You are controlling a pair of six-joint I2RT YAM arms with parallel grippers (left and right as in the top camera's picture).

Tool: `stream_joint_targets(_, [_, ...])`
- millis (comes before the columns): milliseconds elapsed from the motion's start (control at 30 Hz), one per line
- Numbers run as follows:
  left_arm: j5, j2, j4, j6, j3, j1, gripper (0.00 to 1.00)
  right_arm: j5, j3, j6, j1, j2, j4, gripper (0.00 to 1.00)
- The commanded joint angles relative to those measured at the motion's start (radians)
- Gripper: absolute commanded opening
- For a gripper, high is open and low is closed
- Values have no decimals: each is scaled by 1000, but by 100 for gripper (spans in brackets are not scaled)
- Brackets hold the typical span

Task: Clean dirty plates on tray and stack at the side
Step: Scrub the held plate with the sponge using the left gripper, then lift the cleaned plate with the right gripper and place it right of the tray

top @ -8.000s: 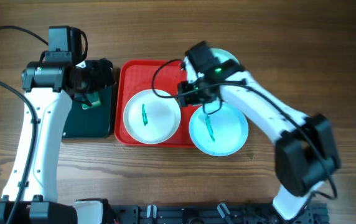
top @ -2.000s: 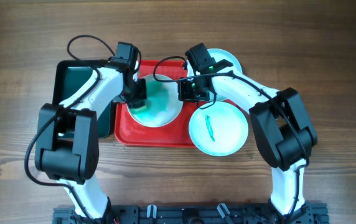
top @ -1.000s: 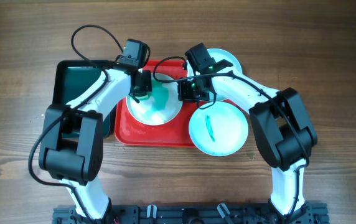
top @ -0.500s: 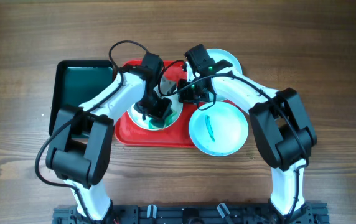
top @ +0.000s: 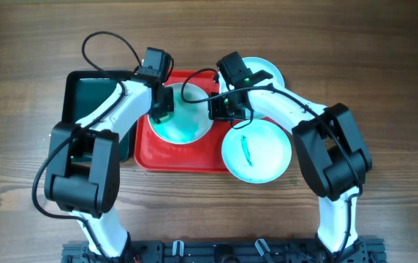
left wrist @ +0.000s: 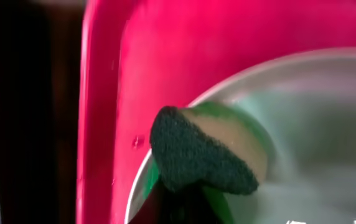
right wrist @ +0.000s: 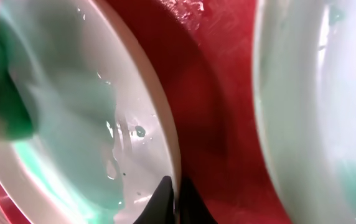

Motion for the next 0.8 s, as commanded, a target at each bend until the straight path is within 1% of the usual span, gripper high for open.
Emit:
stream_joint_targets(0, [96, 0, 128, -38, -1, 10, 4, 11, 1, -16, -5, 23, -7, 4])
stream_joint_targets(67, [243, 0, 181, 25, -1, 10, 4, -1, 1, -29, -4, 23, -6, 4])
stream_joint_targets(133, [395, 0, 202, 99, -1, 10, 4, -3, 1, -30, -5, 23, -6, 4])
stream_joint_targets(200, [455, 0, 176, 116, 0, 10, 4, -3, 1, -30, -5, 23, -6, 4])
stream_joint_targets(300, [461, -16, 85, 124, 3, 28, 4, -3, 1, -31, -4, 23, -6, 5])
stream_joint_targets(433, [460, -89, -89, 143, 52, 103, 4, -10, 1, -30, -4, 23, -7, 4])
stream_joint_targets(533, [453, -172, -218, 142, 120, 193, 4, -14, 1, -30, -4, 23, -8, 4])
stream_joint_targets(600, [448, -230, -262, 142, 146, 264, 4, -14, 6, -30, -4, 22, -10, 4])
stream_joint_targets(667, [391, -266, -274, 137, 145, 319, 4, -9, 18, -30, -4, 15, -20, 4])
stream_joint_targets(767, [263, -265, -315, 96, 145, 378, 4, 76, 48, -31, 11, -21, -66, 4])
